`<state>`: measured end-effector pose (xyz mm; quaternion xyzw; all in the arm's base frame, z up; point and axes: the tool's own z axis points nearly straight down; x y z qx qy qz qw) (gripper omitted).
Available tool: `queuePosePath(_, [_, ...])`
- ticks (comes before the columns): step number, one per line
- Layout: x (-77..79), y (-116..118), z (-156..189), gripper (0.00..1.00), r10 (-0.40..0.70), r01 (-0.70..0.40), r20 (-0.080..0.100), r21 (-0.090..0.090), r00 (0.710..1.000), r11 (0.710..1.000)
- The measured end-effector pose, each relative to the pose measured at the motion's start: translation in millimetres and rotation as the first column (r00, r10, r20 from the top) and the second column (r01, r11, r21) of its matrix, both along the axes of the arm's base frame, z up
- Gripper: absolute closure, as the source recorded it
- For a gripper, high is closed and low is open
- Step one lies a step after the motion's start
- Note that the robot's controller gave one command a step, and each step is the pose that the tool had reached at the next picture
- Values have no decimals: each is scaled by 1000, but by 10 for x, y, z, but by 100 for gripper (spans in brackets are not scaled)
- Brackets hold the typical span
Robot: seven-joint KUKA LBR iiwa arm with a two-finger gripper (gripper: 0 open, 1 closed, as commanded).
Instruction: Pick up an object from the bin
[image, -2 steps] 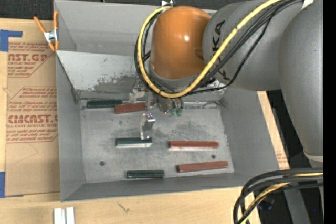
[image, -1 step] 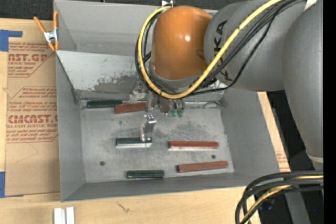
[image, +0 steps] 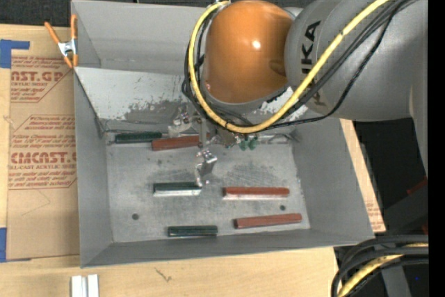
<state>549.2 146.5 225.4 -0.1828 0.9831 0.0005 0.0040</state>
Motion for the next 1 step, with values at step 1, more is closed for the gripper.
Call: queuePosePath(1, [-100, -105, -526, 0, 94, -94, 1, 0, 996, 996])
